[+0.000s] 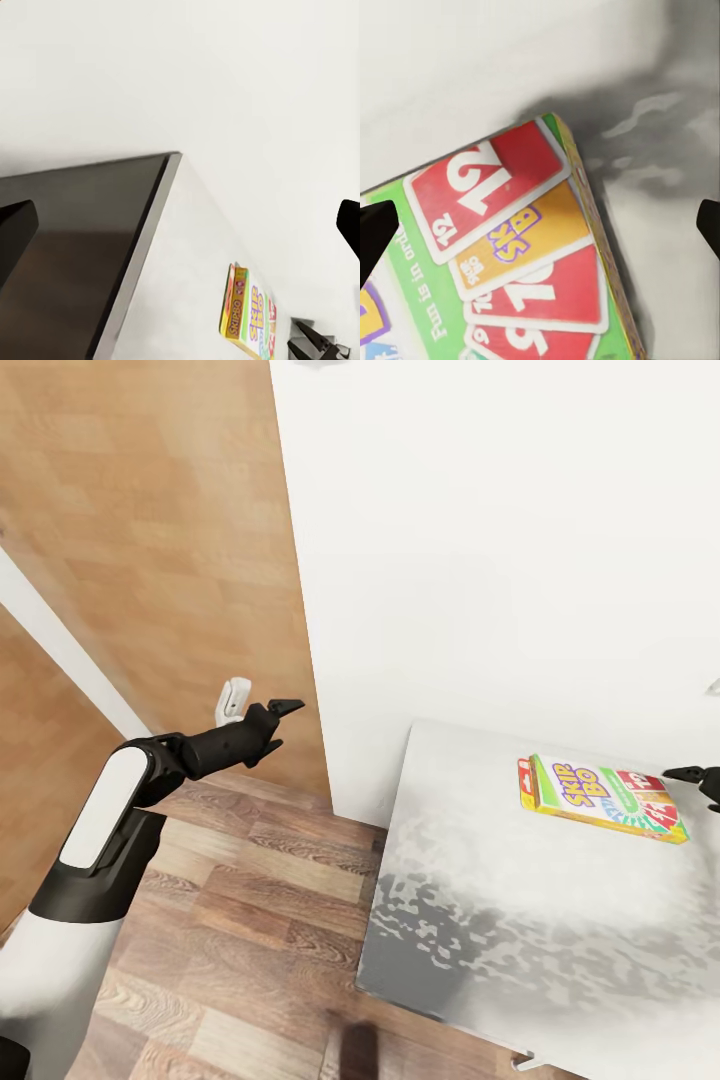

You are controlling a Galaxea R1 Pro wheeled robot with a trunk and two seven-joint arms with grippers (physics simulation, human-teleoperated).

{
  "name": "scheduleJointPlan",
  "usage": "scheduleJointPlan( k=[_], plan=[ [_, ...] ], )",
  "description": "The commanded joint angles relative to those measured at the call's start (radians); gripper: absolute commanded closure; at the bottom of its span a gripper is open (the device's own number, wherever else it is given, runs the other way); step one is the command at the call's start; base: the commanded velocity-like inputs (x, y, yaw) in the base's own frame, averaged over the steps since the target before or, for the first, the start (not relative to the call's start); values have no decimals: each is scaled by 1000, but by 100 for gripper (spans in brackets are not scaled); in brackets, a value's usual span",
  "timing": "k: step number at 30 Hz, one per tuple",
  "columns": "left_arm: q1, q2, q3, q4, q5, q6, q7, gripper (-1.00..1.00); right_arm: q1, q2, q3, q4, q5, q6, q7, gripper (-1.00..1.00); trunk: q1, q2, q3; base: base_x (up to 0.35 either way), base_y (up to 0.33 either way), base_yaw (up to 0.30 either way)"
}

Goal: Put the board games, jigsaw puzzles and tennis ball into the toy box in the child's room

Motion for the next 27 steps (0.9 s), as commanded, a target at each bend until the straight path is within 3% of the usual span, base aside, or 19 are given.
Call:
scheduleJointPlan(
  k=[1,13,27],
  plan=[
    [-1,-1,-1,-2,9,-2,9,-100,-1,0,-2,8,11,-3,10,-100,0,-1,-1,0,0,0],
    [-2,-32,-2,-4,4,-1,11,-100,1,7,6,47,12,-29,16,-100,0,-1,-1,0,0,0],
    [-2,-43,-7,-2,-1,0,12,-100,10,15,12,58,11,-35,22,-100,0,-1,-1,0,0,0]
  ],
)
